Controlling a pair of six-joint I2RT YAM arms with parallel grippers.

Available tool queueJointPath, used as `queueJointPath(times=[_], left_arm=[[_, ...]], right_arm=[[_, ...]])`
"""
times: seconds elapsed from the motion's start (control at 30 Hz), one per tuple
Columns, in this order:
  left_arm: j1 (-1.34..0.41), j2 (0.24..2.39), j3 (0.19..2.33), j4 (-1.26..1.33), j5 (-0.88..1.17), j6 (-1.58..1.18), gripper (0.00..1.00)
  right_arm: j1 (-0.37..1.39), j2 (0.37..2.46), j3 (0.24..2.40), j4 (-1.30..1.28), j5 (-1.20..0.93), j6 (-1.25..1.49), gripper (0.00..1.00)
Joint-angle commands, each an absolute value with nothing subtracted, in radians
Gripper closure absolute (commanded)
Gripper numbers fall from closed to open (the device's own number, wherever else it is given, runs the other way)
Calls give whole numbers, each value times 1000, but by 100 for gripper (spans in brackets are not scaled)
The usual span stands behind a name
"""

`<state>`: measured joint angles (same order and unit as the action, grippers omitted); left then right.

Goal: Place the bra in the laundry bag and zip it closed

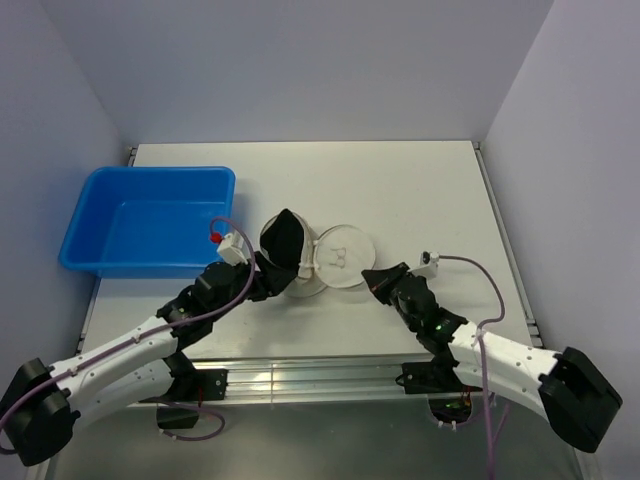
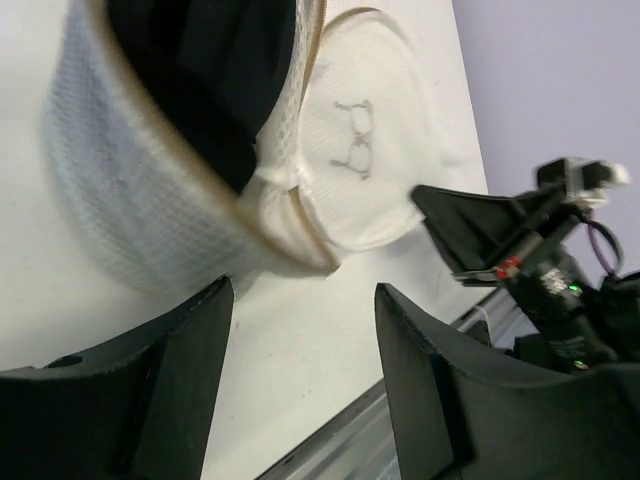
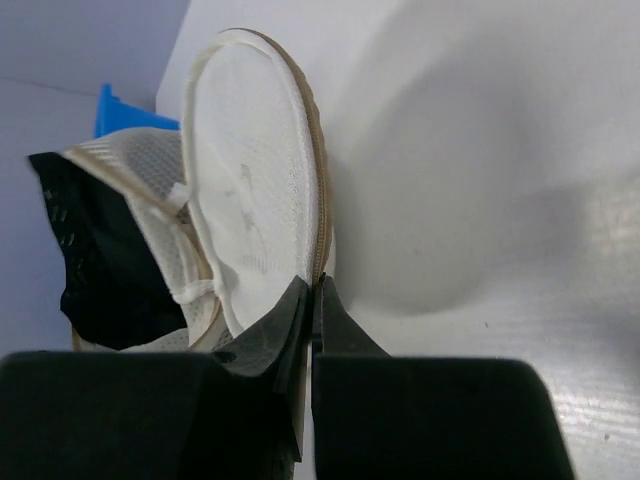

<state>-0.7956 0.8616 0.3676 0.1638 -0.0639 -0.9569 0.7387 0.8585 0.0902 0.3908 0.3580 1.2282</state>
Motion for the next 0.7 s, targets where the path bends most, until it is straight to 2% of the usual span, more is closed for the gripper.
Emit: queueJointPath(times=[0.0, 0.13, 0.2, 0.3, 0.5, 0.67], left_arm=[[-795, 789, 439, 26, -175, -888, 35], [-781, 741, 472, -96, -251, -877, 37], [-767, 712, 471, -133, -290, -885, 41], [-721, 696, 457, -94, -244, -870, 47], [-666, 751, 528, -11, -149, -827, 51], [-628, 840, 583, -9, -176, -828, 56]], right_arm=[[735, 760, 185, 211, 491, 1017, 100], [735, 608, 212, 106, 523, 918, 100], [735, 559, 238, 57, 540, 852, 100], [733, 554, 273, 8, 558, 812, 100], [733, 575, 247, 46, 502, 816, 100], [733, 540, 223, 44, 497, 821, 100]])
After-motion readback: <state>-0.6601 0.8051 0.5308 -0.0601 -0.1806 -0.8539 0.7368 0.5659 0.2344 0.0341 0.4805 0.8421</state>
